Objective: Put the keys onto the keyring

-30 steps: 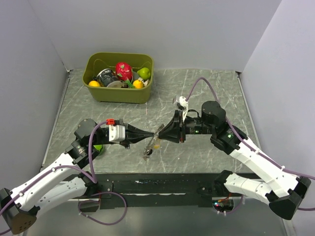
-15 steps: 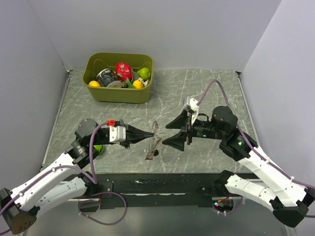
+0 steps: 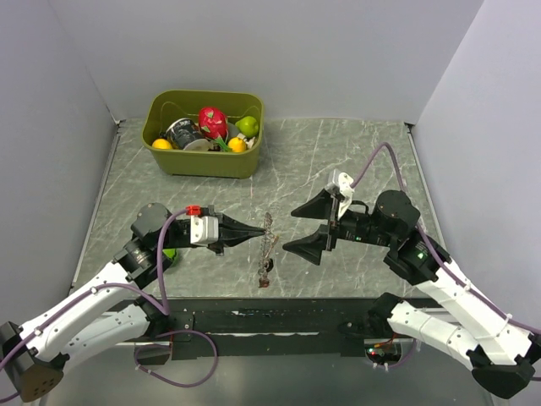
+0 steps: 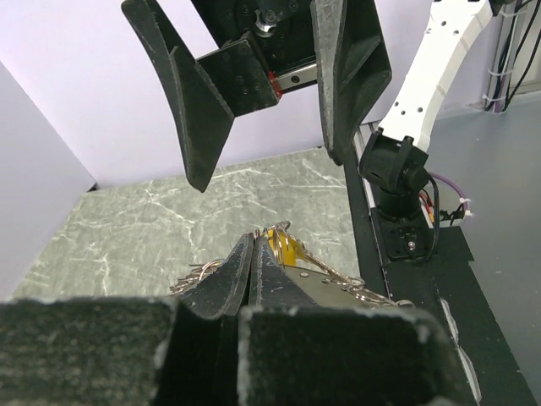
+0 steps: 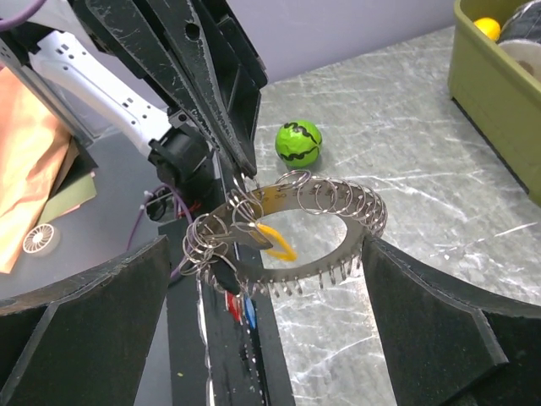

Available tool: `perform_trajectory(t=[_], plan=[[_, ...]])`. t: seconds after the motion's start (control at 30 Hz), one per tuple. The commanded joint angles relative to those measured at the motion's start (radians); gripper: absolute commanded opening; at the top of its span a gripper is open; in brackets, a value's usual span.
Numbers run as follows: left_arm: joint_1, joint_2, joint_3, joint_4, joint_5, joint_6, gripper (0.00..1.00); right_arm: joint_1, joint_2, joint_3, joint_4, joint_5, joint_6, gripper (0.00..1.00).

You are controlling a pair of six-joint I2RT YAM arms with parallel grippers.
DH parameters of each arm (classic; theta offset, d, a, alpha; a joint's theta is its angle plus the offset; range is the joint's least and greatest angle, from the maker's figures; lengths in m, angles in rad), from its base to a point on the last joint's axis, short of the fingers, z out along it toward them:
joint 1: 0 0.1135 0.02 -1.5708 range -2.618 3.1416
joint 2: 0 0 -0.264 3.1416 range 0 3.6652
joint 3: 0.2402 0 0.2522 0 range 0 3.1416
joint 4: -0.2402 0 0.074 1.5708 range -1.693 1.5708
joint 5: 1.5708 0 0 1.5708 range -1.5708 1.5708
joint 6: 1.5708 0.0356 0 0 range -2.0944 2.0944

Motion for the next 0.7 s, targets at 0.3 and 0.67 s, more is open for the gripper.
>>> perform_trajectory(t=[0.3, 0.67], plan=[[-0.003, 0.109, -0.001, 0.118, 0.022, 0.024, 0.01, -0.004, -0.002, -0.065, 0.074, 0.021, 0.03, 1.0], [-0.033, 0.386, 0.019, 0.448, 0.117, -0.097, 0.01, -0.006, -0.055, -0.085, 0.053, 0.082, 0.045, 1.0]])
